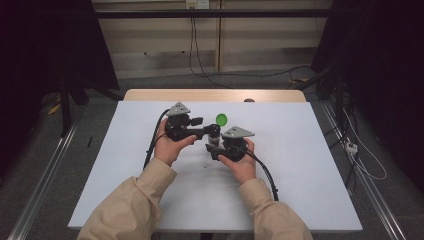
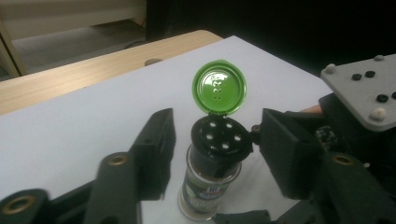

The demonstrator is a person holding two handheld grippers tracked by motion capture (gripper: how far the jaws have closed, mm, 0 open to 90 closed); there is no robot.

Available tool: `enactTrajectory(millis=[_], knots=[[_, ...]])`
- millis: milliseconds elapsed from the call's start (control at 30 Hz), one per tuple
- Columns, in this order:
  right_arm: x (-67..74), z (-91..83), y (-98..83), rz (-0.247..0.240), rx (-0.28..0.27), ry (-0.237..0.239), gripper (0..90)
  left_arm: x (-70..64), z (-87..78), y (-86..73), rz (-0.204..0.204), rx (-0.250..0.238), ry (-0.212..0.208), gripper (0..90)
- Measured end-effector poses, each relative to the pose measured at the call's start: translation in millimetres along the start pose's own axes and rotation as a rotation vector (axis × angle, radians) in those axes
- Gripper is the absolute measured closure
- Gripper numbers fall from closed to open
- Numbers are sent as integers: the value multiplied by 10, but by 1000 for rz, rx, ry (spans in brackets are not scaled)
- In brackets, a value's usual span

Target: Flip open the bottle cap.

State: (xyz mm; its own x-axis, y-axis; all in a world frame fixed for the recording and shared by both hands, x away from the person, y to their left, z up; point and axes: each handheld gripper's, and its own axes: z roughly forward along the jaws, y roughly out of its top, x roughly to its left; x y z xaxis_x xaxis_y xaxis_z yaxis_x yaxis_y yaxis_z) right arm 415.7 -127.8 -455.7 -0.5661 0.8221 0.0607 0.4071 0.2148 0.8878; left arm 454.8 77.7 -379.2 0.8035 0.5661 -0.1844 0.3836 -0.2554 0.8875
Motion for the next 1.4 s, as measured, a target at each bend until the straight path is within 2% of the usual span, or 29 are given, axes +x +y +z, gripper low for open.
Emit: enactTrajectory(millis=[133,267,433,700,933,1400], knots=[[7,-68,-8,0,15,13,224,16,-79,-55,3,-2,-7,346],[20,-167,-10,4,6,28,211,26,-190,-126,-2,-17,-17,265],[34,-310,-31,18,6,48,187,39,-339,-215,-2,-28,-27,214],[-5,-550,-136,13,2,46,179,73,-549,-382,0,-33,-28,183],[-54,-750,-226,29,-10,47,174,93,-687,-565,6,-26,-30,158],[-125,-979,-369,46,-22,37,159,131,-884,-866,-6,-10,-23,132]])
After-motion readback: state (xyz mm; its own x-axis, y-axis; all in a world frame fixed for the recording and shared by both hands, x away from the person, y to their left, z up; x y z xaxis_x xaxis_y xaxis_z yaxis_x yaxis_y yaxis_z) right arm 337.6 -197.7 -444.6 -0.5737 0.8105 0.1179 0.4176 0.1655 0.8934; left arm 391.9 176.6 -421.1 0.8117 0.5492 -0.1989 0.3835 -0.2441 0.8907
